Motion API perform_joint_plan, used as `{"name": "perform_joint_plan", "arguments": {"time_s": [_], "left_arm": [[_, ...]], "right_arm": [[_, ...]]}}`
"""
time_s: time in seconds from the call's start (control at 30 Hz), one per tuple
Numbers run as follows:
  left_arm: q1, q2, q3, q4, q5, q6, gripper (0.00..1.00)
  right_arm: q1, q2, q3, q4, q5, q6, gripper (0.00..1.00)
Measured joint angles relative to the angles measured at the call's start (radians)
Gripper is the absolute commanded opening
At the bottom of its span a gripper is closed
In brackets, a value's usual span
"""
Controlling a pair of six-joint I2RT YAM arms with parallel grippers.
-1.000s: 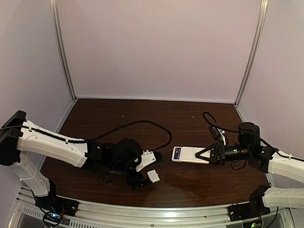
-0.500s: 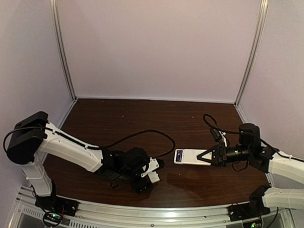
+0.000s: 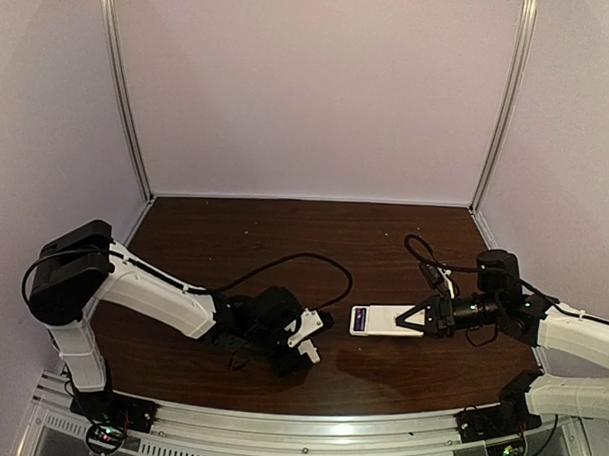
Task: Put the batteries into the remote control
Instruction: Pick up the battery cover from the center of the board, then load the battery cover onto the remote control without the battery cover.
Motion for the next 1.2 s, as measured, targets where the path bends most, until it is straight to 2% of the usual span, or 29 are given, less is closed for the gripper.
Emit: {"name": "perform_joint_plan", "arguments": {"time_s": [0.27, 0.37, 0.57, 0.73, 0.87, 1.2], "left_arm": [[0.007, 0.023, 0.021, 0.015, 0.044, 0.04, 0.42], [0.011, 0.023, 0.026, 0.003, 0.06, 0.06, 0.4], [0.013, -0.054, 0.022, -0.048, 0.095, 0.12, 0.4], [0.0, -0.238, 0.013, -0.096, 0.104, 0.218, 0.41], [-0.039, -0.338, 0.029, -0.142, 0.103, 0.298, 0.42], [-0.089, -0.35, 0.19, -0.278, 0.089, 0.418, 0.44]], "right_arm": [[0.0, 0.005, 0.0, -0.021, -0.024, -0.025, 0.0], [0.0, 0.01, 0.0, -0.021, -0.034, -0.027, 0.0], [0.0, 0.025, 0.0, -0.02, -0.057, -0.039, 0.0], [0.0, 0.039, 0.0, 0.005, -0.085, -0.031, 0.0], [0.006, 0.05, -0.008, 0.086, -0.113, 0.017, 0.0], [0.062, 0.091, -0.014, 0.19, -0.146, 0.087, 0.0]]}}
